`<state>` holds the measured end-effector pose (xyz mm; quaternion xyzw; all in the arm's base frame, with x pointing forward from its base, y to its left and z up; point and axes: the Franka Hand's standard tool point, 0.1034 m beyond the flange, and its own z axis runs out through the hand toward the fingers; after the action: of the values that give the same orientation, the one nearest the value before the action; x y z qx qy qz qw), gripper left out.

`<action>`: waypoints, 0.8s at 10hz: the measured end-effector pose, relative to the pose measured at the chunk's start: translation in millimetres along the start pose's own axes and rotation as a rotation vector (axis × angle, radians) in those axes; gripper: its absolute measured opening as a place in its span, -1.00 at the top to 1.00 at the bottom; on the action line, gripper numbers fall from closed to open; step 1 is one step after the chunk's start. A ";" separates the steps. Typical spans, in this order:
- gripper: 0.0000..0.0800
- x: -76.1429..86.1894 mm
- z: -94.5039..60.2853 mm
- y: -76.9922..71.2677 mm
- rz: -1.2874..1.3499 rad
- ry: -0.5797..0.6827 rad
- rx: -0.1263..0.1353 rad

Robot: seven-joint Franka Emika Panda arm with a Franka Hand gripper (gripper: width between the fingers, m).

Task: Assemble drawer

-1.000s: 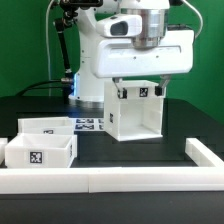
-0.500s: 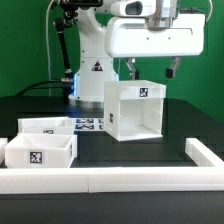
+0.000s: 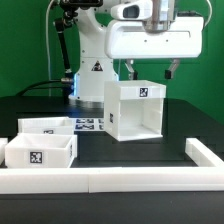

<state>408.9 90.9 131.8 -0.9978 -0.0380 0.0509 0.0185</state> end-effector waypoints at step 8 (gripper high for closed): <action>-0.62 -48.8 29.3 -32.6 -0.089 0.048 0.007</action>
Offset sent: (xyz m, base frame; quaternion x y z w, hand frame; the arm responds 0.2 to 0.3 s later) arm -0.0410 0.0217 -0.0079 0.0316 0.0316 -0.0065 0.9990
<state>355.0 120.6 108.9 -0.9960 -0.0819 0.0261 0.0252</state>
